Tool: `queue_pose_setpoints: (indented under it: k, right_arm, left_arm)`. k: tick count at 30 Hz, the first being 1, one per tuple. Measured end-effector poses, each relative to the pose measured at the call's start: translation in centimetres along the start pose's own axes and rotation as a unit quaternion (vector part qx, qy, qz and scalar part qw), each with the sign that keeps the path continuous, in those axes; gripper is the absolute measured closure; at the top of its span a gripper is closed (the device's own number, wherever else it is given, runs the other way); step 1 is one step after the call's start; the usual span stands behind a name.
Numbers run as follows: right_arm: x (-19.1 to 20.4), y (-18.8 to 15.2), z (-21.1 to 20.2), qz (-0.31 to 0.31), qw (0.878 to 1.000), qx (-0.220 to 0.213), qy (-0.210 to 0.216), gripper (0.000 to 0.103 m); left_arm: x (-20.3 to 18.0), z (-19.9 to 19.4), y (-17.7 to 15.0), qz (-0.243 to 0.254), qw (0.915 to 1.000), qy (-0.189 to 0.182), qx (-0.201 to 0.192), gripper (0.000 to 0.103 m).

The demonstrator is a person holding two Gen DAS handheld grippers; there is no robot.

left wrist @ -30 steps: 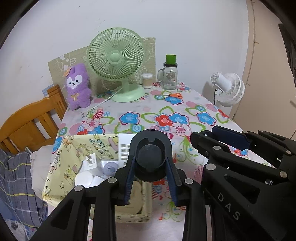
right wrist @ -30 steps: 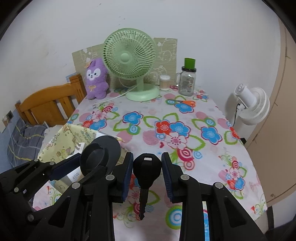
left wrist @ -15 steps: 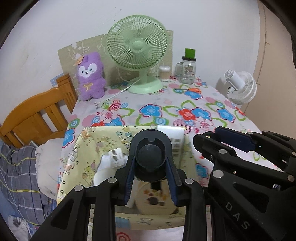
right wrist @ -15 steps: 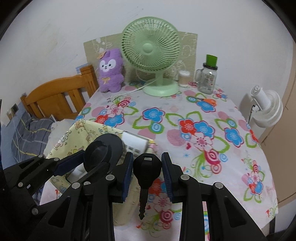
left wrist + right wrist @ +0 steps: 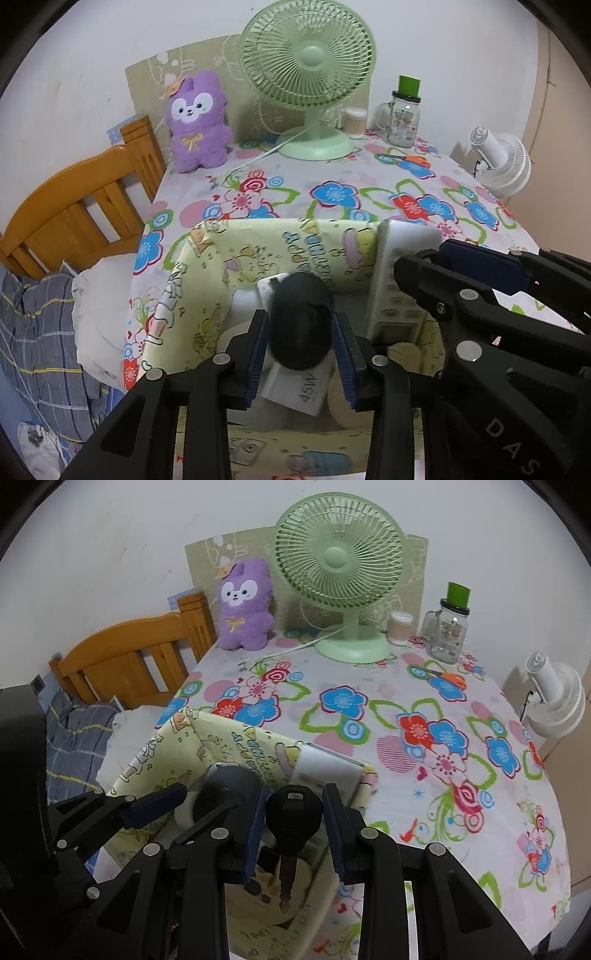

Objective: Organize rigid objects
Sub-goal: 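Carry the holder with the left tool and the key with the right tool over the box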

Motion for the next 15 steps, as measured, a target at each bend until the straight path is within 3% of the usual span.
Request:
queue_pose_setpoints:
  k: [4,9,15]
  right_arm:
    - [1.0,0.2,0.8,-0.006,1.0,0.005,0.012,0.069]
    - [1.9,0.0,1.8,-0.011,0.999,0.019,0.034,0.069]
    - [2.5,-0.4,2.1,-0.018,0.998,0.026,0.046,0.067]
  left_arm:
    - [0.7,0.3,-0.2,-0.002,1.0,0.006,0.003,0.062]
    - [1.4,0.4,-0.5,-0.004,0.9999,0.011,0.004,0.046]
    - [1.4,0.0,-0.7,0.003,0.9999,0.015,0.0,0.037]
Point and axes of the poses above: each gripper's, at about its wrist camera, not at the fingertips, and z roughly the way its jaws point, x to its left, y to its top, the point moved 2 cm from there along z, roughly the way its jaws point, and after that the axes turned 7 degrees about -y, right-handed, at the moved point
